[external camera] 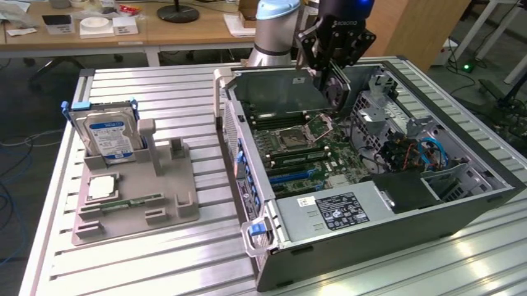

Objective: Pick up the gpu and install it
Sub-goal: 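Pick up the gpu and move the gpu toward the slot, then insert the gpu into the slot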

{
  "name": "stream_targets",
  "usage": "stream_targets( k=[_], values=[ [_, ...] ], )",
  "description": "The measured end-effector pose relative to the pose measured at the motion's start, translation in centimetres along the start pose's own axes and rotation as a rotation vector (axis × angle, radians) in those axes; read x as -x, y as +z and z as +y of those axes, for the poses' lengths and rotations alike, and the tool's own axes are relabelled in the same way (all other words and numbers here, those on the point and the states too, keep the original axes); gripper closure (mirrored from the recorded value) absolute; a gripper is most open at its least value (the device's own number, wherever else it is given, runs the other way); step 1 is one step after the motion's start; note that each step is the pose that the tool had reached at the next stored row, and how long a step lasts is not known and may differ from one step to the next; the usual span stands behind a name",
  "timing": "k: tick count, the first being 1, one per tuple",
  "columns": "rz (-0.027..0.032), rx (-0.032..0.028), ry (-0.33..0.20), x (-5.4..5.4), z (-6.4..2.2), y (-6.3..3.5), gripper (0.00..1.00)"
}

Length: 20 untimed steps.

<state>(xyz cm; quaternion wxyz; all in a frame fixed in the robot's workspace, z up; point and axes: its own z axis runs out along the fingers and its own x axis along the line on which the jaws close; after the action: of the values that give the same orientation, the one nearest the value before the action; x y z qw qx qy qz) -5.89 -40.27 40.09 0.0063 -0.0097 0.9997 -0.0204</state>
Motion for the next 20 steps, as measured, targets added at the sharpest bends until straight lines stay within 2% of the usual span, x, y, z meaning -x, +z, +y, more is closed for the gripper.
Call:
stream_targets(
  k=[6, 20],
  values=[
    [0.0001, 0.0, 0.0, 1.11, -0.02, 0.03, 0.72],
    [-0.0002, 0.0, -0.006, 1.15, -0.02, 0.03, 0.72]
  ],
)
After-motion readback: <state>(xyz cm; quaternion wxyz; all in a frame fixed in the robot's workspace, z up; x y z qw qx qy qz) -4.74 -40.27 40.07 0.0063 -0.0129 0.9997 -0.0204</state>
